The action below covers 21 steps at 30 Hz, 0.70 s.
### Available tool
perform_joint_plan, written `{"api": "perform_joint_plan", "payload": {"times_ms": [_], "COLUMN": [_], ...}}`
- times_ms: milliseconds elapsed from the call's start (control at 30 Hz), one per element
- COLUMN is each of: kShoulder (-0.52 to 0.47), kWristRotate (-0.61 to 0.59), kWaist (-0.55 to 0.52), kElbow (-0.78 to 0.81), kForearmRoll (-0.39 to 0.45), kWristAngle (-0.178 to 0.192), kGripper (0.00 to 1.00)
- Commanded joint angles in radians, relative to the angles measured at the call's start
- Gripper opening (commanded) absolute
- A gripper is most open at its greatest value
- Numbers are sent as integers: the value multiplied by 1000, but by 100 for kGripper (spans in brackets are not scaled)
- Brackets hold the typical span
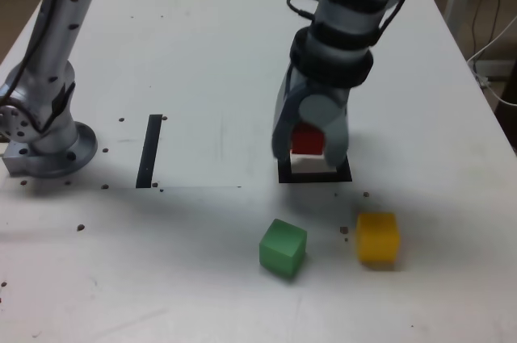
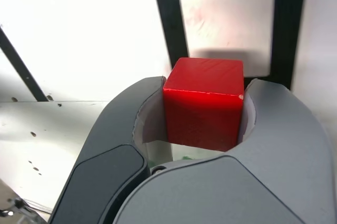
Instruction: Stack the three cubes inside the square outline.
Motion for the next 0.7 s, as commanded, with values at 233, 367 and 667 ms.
{"api": "perform_joint_plan", "payload": {"times_ms": [233,367,667], "kShoulder": [17,32,55], "kWristRotate": [20,23,26], "kWaist": [54,56,56], "kElbow": [-9,-14,-20], "kForearmRoll": [-1,-5,-14], "kWristAngle": [-14,-28,-47], "kGripper": [21,21,21]}}
